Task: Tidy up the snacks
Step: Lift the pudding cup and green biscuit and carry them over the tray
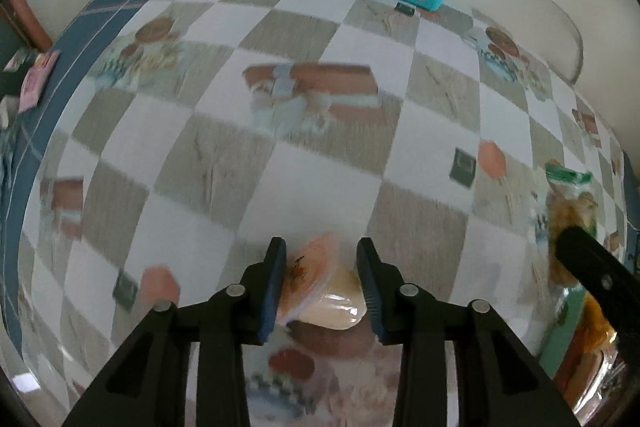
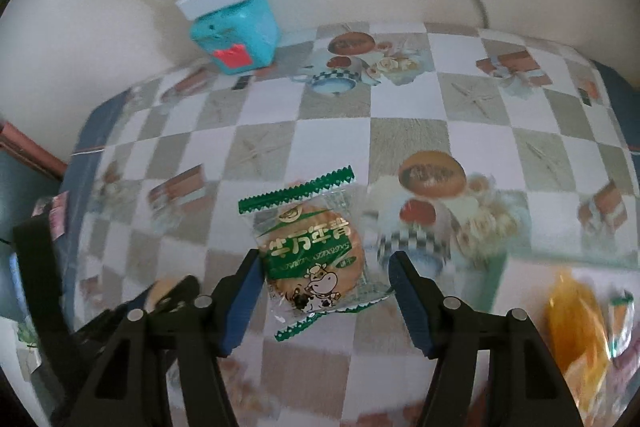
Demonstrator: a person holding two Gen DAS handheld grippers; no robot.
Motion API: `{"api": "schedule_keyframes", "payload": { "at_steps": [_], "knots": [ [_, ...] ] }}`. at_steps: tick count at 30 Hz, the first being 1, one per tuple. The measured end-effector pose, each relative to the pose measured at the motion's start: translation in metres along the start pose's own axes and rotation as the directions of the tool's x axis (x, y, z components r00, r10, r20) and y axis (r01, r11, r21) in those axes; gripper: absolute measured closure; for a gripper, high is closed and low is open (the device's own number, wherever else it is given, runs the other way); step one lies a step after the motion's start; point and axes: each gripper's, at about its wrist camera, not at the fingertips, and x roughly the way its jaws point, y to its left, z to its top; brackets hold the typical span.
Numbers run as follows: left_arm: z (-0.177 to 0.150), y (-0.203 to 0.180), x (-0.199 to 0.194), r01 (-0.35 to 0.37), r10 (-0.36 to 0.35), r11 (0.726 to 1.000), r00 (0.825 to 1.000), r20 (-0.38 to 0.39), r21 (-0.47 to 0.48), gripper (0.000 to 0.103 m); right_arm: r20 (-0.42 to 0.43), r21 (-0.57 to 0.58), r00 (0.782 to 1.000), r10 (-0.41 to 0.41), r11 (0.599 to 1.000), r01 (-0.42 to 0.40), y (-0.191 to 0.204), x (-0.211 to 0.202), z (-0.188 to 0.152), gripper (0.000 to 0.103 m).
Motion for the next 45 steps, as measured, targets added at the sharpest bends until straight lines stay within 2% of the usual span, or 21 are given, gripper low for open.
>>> {"api": "schedule_keyframes", "payload": {
  "at_steps": [5,11,14,17,22,25,27,33,40,43,44,45],
  "knots": [
    [-0.023,0.003,-0.014,-0.019,0.019,1.000,1.000,-0.015,-0.010,0.087,0.042,0.015,0.999,0.004,1.000,-0.005,0.002,-0.033,-0.027,0.036],
    [-0.047,0.013,-0.029,-0.001,0.001,1.000,1.000,-0.021,-0.021,0.095,0.081,0.040,0.997,0.015,0.999,-0.018,0.000,-0.067,-0.058,0.036],
    [-0.058,0.016,-0.038,0.012,-0.012,1.000,1.000,-0.015,-0.020,0.096,0.089,0.054,0.996,0.018,0.998,-0.023,-0.002,-0.076,-0.072,0.036],
    [-0.068,0.023,-0.044,0.059,-0.060,0.997,0.998,-0.028,-0.043,0.096,0.078,0.094,0.996,0.036,0.995,-0.043,-0.010,-0.076,-0.085,0.036],
    [-0.074,0.038,-0.044,0.107,-0.111,0.990,0.993,-0.038,-0.090,0.096,0.052,0.154,0.998,0.037,0.987,-0.045,-0.025,-0.067,-0.110,0.036],
    [-0.074,0.047,-0.043,0.141,-0.146,0.983,0.988,-0.040,-0.117,0.096,0.032,0.200,0.997,0.065,0.977,-0.070,-0.033,-0.058,-0.122,0.036],
    [-0.074,0.049,-0.044,0.154,-0.160,0.981,0.986,-0.040,-0.118,0.097,0.031,0.195,0.998,0.048,0.979,-0.053,-0.033,-0.059,-0.124,0.036],
    [-0.075,0.051,-0.048,0.171,-0.176,0.978,0.984,-0.039,-0.116,0.098,0.048,0.200,0.997,0.053,0.978,-0.062,-0.035,-0.066,-0.123,0.036],
    [-0.079,0.052,-0.054,0.140,-0.143,0.984,0.990,-0.018,-0.109,0.098,0.057,0.209,0.996,0.068,0.975,-0.078,-0.040,-0.073,-0.123,0.036],
    [-0.086,0.055,-0.056,0.130,-0.133,0.986,0.991,-0.020,-0.105,0.091,0.064,0.204,0.995,0.083,0.974,-0.094,-0.040,-0.075,-0.123,0.036],
    [-0.089,0.055,-0.057,0.113,-0.116,0.989,0.993,-0.022,-0.098,0.081,0.064,0.204,0.994,0.086,0.974,-0.098,-0.040,-0.076,-0.123,0.036],
    [-0.090,0.054,-0.057,0.100,-0.102,0.991,0.994,-0.024,-0.094,0.063,0.064,0.204,0.994,0.092,0.973,-0.103,-0.040,-0.076,-0.123,0.036]
  ]
}}
